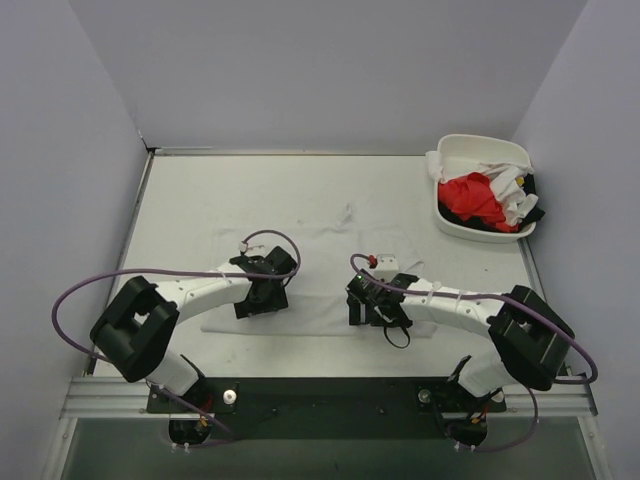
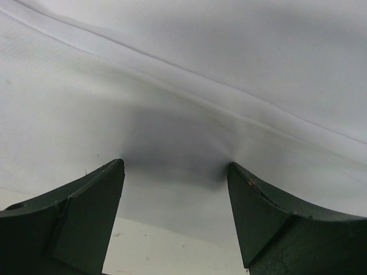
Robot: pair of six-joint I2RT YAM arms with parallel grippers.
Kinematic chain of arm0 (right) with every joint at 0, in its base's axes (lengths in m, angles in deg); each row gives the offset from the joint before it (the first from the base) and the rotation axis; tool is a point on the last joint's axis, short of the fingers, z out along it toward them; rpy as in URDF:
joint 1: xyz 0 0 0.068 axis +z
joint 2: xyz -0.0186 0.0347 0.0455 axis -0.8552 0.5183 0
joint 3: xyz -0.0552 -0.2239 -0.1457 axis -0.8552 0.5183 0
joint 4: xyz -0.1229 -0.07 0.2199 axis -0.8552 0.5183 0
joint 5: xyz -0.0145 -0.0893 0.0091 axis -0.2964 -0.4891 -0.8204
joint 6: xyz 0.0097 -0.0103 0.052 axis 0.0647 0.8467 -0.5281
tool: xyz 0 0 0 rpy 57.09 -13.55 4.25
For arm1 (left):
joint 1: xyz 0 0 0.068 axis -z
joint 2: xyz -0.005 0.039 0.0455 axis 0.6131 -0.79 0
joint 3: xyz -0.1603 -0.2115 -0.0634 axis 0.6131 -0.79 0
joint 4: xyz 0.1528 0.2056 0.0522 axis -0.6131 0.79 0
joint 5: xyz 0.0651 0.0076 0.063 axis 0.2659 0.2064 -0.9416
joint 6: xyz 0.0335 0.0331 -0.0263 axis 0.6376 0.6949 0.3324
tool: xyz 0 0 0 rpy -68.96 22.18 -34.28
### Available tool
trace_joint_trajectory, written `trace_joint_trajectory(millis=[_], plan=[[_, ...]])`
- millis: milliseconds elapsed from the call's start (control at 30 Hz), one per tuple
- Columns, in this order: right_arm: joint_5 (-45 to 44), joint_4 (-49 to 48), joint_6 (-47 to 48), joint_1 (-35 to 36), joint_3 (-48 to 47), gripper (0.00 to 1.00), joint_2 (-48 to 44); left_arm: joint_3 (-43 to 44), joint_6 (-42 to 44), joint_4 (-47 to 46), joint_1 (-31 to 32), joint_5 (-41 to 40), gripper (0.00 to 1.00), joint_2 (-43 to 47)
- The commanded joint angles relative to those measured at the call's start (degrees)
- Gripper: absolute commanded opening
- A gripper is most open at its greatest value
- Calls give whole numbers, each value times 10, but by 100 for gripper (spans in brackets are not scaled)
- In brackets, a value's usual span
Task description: Fold and stack the t-shirts
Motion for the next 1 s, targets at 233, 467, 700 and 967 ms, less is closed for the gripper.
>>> trace_joint_trajectory(millis=[233, 467, 700, 967], plan=[[-30, 132, -150, 105, 75, 100, -43, -88, -129, 71, 107, 15, 82, 53], [-37, 158, -228, 180, 77, 100, -40, -92, -166, 71, 152, 16, 82, 45], [-58, 202, -261, 207, 65, 100, -63, -81, -176, 94, 168, 8, 82, 55], [-75, 229, -262, 207, 64, 100, -81, -78, -186, 128, 174, 0, 82, 93]])
